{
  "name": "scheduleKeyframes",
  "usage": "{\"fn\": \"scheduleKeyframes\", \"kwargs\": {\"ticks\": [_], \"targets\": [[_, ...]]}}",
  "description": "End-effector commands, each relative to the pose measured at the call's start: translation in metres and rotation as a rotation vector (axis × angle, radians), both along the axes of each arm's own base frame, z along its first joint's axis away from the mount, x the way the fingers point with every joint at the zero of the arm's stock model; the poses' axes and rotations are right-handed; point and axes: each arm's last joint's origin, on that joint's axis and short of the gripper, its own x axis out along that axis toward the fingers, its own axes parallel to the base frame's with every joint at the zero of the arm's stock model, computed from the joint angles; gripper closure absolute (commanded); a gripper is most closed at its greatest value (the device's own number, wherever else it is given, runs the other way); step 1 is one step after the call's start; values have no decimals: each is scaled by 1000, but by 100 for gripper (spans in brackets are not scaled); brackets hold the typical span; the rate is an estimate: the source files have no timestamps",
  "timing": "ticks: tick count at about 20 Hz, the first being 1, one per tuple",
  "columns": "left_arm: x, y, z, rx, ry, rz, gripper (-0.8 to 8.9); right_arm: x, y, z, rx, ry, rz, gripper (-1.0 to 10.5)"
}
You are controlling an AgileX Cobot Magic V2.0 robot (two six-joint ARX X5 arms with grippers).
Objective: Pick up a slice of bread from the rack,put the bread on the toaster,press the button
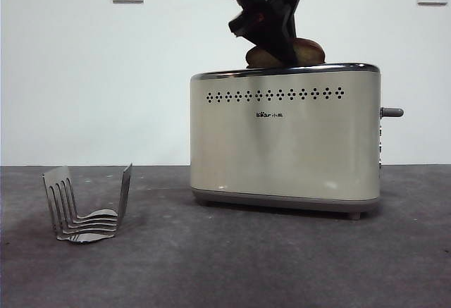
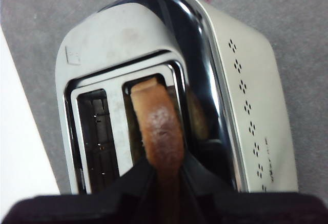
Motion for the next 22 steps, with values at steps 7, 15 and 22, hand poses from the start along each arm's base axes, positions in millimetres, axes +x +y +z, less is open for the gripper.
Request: {"fn": "scheduleKeyframes", "kwargs": {"ticks": [7, 15, 22], "targets": [[14, -7, -36, 4, 67, 259, 817, -1, 0, 0, -6, 7, 6, 946], [4, 7, -3, -111, 98, 322, 404, -1, 0, 0, -6, 11, 6, 946], [-20, 36, 57, -237, 15, 333, 405, 0, 0, 1, -3, -10, 4, 946]]}}
